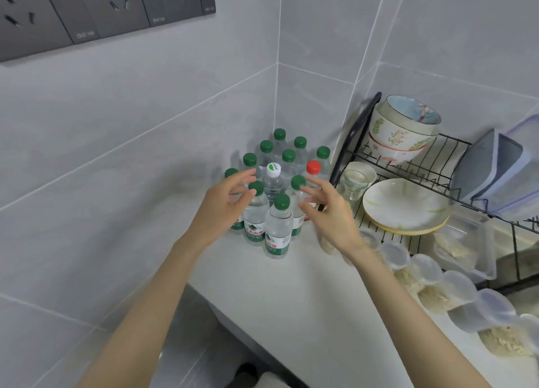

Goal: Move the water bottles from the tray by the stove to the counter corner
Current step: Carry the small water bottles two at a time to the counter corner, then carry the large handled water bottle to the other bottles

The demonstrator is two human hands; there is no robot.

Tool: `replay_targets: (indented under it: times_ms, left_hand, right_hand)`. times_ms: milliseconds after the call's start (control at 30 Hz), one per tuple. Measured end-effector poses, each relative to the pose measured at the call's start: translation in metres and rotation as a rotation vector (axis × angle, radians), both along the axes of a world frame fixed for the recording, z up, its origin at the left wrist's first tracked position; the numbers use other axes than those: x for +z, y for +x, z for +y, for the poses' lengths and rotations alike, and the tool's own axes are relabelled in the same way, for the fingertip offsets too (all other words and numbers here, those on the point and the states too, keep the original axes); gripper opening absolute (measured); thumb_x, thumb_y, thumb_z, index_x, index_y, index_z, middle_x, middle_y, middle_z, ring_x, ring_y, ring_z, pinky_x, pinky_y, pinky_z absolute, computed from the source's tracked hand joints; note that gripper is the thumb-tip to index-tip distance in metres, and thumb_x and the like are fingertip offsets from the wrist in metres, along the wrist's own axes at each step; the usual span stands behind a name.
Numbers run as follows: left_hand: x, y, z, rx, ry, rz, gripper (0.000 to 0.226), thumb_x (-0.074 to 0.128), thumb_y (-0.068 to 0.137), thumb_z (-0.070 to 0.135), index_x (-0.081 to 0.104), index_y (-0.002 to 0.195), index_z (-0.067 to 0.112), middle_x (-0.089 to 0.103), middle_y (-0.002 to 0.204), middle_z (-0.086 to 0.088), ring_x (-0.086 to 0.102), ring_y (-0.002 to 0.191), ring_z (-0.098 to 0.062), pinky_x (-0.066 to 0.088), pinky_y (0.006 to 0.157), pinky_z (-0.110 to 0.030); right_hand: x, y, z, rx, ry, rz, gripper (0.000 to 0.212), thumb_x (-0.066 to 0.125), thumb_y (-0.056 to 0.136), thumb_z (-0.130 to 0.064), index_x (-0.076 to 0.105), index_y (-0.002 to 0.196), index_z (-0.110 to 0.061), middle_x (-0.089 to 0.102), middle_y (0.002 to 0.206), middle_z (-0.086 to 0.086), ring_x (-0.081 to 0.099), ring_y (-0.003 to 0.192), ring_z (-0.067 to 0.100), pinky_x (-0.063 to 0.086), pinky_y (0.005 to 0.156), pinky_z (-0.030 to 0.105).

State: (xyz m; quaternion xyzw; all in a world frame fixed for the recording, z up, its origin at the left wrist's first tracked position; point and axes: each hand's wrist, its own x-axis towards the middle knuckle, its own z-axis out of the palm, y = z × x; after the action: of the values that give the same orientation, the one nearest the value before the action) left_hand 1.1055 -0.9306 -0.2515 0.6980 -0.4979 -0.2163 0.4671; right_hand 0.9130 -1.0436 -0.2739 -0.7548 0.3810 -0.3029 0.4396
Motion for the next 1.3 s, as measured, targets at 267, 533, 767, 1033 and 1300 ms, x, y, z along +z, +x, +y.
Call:
replay_targets:
  times_ms: [267,533,767,1033,1300]
  left_hand:
    - [0.01,-0.057,0.03,0.074,-0.01,0.344,0.033,0.06,0.094,0.019,0.06,0.125,0.031,0.069,0.114,0.016,0.065,0.106,-0.008,0.051,0.096,-0.032]
    - [0.002,-0.091,0.077,0.12,0.052,0.621,0.031,0.057,0.095,0.018,0.059,0.125,0.027,0.071,0.114,0.009,0.068,0.104,-0.014,0.053,0.095,-0.035]
    - [-0.005,-0.095,0.128,0.117,0.101,0.599,0.036,0.055,0.096,0.015,0.057,0.13,0.025,0.071,0.113,0.008,0.068,0.103,-0.014,0.051,0.095,-0.035]
    - [-0.023,-0.12,0.216,0.005,0.213,0.628,0.032,0.054,0.096,0.013,0.061,0.121,0.031,0.07,0.113,0.01,0.067,0.104,-0.013,0.051,0.093,-0.031]
    - [-0.016,-0.185,0.261,-0.325,0.394,0.519,0.035,0.054,0.096,0.014,0.058,0.127,0.029,0.066,0.12,0.01,0.062,0.113,-0.011,0.048,0.1,-0.032]
  right_hand:
    - [0.012,-0.037,0.031,-0.112,0.176,-0.232,0.044,0.067,0.088,-0.011,0.054,0.125,-0.031,0.069,0.114,-0.01,0.067,0.098,0.007,0.052,0.096,0.038]
    - [0.005,-0.08,0.074,-0.163,0.31,-0.2,0.032,0.065,0.091,-0.014,0.061,0.119,-0.029,0.066,0.122,-0.005,0.062,0.089,0.006,0.048,0.08,0.02]
    - [0.013,-0.107,0.129,-0.266,0.328,-0.211,0.033,0.064,0.091,-0.012,0.06,0.123,-0.021,0.069,0.114,-0.003,0.064,0.095,0.01,0.051,0.084,0.026]
    - [0.009,-0.148,0.25,-0.332,0.352,-0.124,0.031,0.064,0.091,-0.012,0.063,0.12,-0.025,0.072,0.109,-0.009,0.069,0.096,0.01,0.052,0.089,0.027]
    - [0.012,-0.217,0.346,-0.527,0.36,-0.136,0.029,0.063,0.092,-0.013,0.064,0.117,-0.027,0.072,0.109,-0.007,0.069,0.095,0.008,0.053,0.089,0.027]
